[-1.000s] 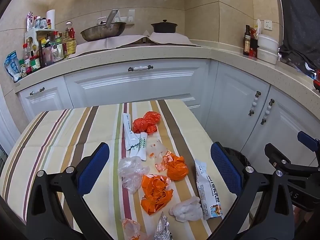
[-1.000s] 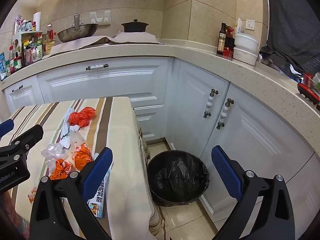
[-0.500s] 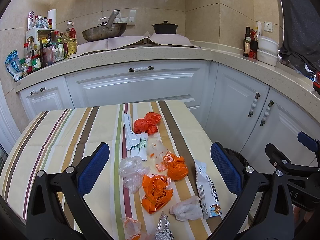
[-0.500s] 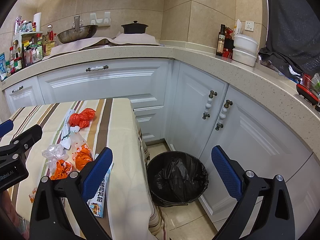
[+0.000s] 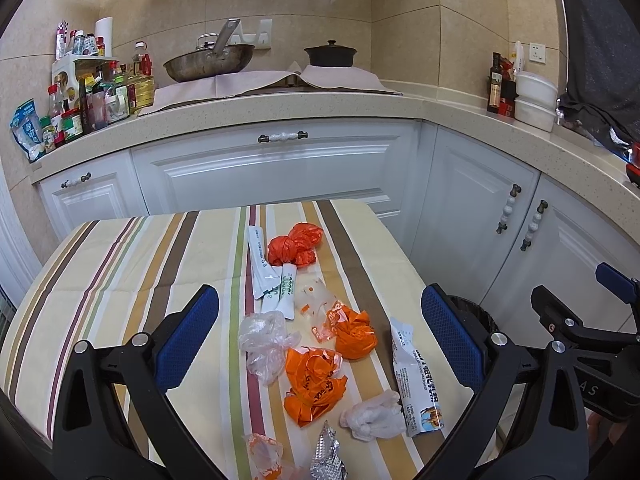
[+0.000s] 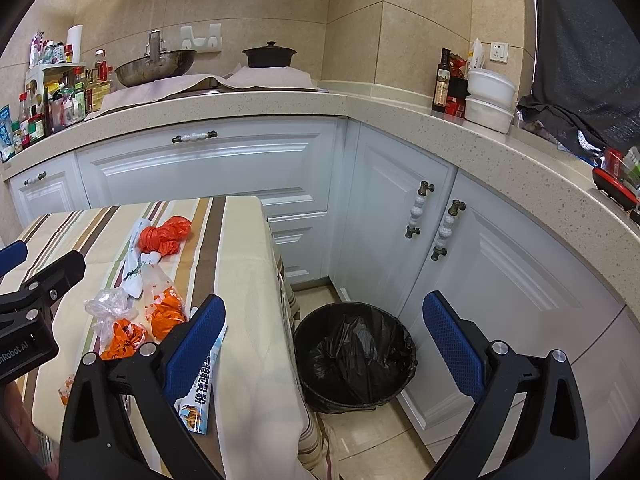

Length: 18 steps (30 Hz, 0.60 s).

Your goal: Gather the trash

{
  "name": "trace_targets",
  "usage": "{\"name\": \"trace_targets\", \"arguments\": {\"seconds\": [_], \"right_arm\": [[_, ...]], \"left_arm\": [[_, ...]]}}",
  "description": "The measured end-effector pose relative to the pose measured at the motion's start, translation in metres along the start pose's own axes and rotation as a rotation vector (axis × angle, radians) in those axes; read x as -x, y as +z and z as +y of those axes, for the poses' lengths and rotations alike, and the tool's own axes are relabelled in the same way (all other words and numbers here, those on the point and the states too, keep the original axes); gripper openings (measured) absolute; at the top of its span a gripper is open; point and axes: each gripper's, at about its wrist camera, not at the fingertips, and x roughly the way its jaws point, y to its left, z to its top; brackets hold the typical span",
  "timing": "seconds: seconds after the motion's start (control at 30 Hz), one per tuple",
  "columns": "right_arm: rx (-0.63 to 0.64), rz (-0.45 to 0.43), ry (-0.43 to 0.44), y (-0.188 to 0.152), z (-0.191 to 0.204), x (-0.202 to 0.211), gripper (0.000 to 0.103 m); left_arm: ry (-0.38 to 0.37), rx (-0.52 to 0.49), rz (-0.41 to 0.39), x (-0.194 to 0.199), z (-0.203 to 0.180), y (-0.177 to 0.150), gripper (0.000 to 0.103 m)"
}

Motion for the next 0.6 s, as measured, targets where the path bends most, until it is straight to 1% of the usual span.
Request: {"name": "trace_targets", "arguments": {"seconds": [0.6], "right_arm": [[0.003, 0.004, -0.002, -0.0013, 0.0012, -0.0017, 0.096]], "left_arm": [[-0.003, -0.001, 0.006, -0.0015, -0.0032, -0.0018, 0.099]]}}
